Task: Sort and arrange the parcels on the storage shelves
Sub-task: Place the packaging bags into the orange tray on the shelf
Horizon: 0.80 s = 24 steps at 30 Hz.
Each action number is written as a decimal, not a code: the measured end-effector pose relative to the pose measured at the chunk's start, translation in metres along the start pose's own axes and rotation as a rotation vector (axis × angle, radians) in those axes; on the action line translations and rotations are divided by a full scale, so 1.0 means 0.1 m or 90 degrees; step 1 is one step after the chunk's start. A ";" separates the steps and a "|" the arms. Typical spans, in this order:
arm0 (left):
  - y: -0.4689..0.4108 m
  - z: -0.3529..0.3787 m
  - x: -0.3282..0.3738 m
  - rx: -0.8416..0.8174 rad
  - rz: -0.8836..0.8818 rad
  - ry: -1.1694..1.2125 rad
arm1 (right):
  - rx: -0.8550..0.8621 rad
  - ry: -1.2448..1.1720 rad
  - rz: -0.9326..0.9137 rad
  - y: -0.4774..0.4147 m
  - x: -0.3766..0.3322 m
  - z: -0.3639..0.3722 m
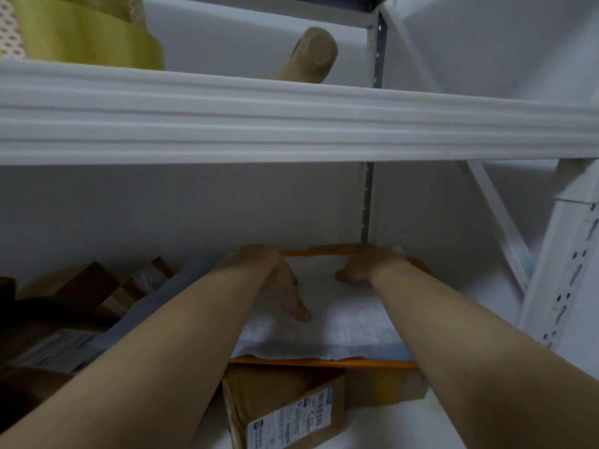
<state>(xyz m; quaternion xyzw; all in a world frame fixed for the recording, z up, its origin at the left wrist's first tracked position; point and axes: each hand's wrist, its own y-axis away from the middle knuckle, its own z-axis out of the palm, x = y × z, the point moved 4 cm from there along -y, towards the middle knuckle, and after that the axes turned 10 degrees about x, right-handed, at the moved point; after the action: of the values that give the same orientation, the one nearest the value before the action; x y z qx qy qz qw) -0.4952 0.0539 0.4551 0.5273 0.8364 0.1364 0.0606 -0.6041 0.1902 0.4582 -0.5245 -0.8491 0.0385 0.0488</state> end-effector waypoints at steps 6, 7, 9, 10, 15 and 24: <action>0.04 0.00 -0.10 0.031 -0.020 0.090 | -0.008 -0.031 -0.021 -0.01 -0.01 0.00; 0.03 -0.03 -0.17 0.064 -0.028 0.097 | -0.008 -0.040 -0.056 -0.01 -0.06 -0.02; 0.01 -0.07 -0.33 0.136 -0.052 0.066 | -0.023 -0.061 -0.124 0.01 -0.20 -0.05; -0.01 -0.07 -0.42 0.134 -0.075 0.057 | -0.040 -0.057 -0.142 0.04 -0.27 -0.06; -0.02 0.00 -0.67 0.072 -0.115 0.071 | -0.152 0.010 -0.168 0.13 -0.54 0.03; -0.13 0.06 -0.72 0.070 -0.090 0.073 | -0.137 -0.074 -0.090 0.20 -0.57 0.11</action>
<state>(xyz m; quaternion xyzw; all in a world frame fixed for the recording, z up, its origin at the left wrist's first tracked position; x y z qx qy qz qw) -0.4732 -0.0154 0.4429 0.4608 0.8799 0.1157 -0.0065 -0.5627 0.1477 0.4424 -0.4621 -0.8848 -0.0257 -0.0543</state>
